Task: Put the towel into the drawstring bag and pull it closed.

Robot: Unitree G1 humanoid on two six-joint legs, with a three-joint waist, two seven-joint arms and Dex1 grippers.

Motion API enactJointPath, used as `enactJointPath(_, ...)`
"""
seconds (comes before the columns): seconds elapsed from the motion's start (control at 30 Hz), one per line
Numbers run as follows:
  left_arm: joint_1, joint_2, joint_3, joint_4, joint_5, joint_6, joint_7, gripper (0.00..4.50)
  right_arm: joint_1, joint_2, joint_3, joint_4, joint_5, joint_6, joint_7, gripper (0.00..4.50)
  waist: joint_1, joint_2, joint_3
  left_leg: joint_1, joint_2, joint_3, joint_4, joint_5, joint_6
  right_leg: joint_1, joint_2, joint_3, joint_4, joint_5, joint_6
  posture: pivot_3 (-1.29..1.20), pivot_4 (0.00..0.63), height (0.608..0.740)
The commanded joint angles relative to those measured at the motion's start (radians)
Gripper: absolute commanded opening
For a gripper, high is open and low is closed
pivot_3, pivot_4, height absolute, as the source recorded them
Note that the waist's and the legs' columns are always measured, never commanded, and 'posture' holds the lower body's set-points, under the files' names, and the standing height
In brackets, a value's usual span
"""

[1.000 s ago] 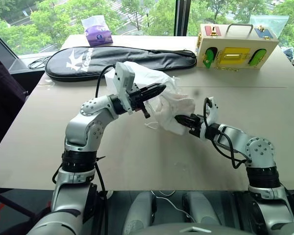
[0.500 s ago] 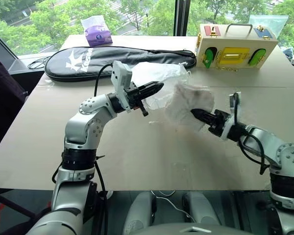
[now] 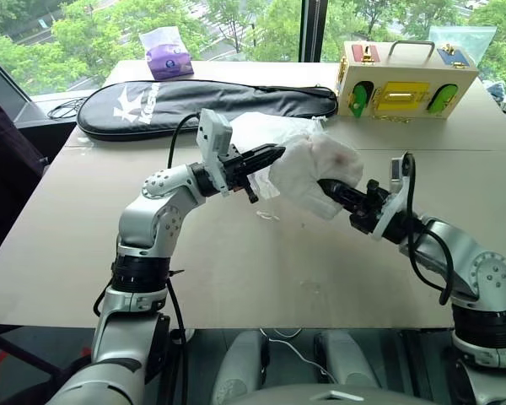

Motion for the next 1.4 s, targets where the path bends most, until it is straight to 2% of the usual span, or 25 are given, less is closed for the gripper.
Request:
enactJointPath(0.03,0.001,0.000,0.011,-0.036,-0.015,-0.018,-0.010,0.00,-0.002,-0.012,0.015,-0.011,0.036,-0.025,-0.028,0.06,0.001,0.000,0.000,0.000,0.000,0.000,0.000,0.000,0.000,0.000,0.000,0.000,0.000,0.000,0.000,0.00,0.150,0.740)
enactJointPath(0.23,0.001,-0.001,0.015,-0.041,-0.018,-0.016,-0.010,0.00,-0.002,-0.033,0.027,0.029,0.036,-0.032,-0.021,0.06,0.001,0.000,0.000,0.000,0.000,0.000,0.000,0.000,0.000,0.000,0.000,0.000,0.000,0.000,0.000,0.00,0.150,0.740)
enactJointPath(0.33,0.012,-0.004,0.010,-0.054,-0.025,-0.009,-0.015,0.00,-0.032,-0.006,0.032,0.039,0.036,-0.052,-0.018,0.06,-0.001,0.000,0.000,0.000,0.000,0.000,0.000,0.000,0.000,0.000,0.000,0.000,0.000,0.000,0.000,0.00,0.150,0.740)
enactJointPath(0.5,0.039,-0.011,-0.021,-0.095,-0.034,0.018,-0.022,0.00,-0.114,0.108,0.019,0.088,0.000,-0.143,-0.006,0.06,-0.003,0.000,0.000,0.000,0.000,0.000,0.000,0.000,0.000,0.000,0.001,0.000,0.000,0.000,0.000,0.00,0.150,0.740)
enactJointPath(0.63,0.031,-0.025,-0.015,-0.116,-0.076,0.087,0.004,0.00,-0.145,0.169,0.057,0.131,-0.115,-0.144,0.059,0.06,0.002,0.000,0.000,0.000,0.000,0.000,0.000,0.000,0.000,0.000,0.001,0.000,0.000,0.000,0.000,0.00,0.150,0.740)
enactJointPath(0.83,0.013,-0.018,-0.016,-0.143,-0.123,0.163,0.003,0.00,-0.168,0.213,0.095,0.191,-0.343,-0.139,0.292,0.06,-0.001,0.000,0.000,0.000,0.000,0.000,0.000,0.000,0.000,0.000,0.001,0.000,0.000,0.000,0.000,0.00,0.150,0.740)
enactJointPath(0.93,-0.011,-0.026,0.009,-0.132,-0.160,0.200,0.021,0.00,-0.157,0.200,0.109,0.204,-0.496,-0.166,0.514,0.06,-0.001,0.000,0.000,0.000,0.000,0.000,0.000,0.000,0.000,0.000,0.001,0.000,0.000,0.000,0.000,0.00,0.150,0.740)
enactJointPath(1.17,-0.033,-0.043,0.026,-0.127,-0.211,0.255,0.053,0.00,-0.150,0.230,0.165,0.305,-0.790,-0.272,0.923,0.06,-0.002,0.000,0.000,0.001,0.000,0.000,0.000,0.000,0.000,0.000,0.001,0.000,0.001,0.000,0.000,0.00,0.150,0.740)
enactJointPath(1.3,-0.038,-0.047,0.030,-0.137,-0.233,0.279,0.065,0.00,-0.182,0.267,0.175,0.391,-0.869,-0.266,1.027,0.06,-0.003,0.000,0.000,0.001,0.000,0.000,0.000,0.000,0.000,0.000,0.001,0.000,0.001,0.000,0.000,0.00,0.150,0.740)
enactJointPath(1.4,-0.041,-0.049,0.037,-0.139,-0.248,0.293,0.078,0.00,-0.218,0.318,0.148,0.458,-0.917,-0.289,1.050,0.06,-0.003,0.000,0.000,0.001,0.000,0.000,0.000,0.000,-0.001,0.000,0.001,0.000,0.001,0.000,0.000,0.00,0.150,0.740)
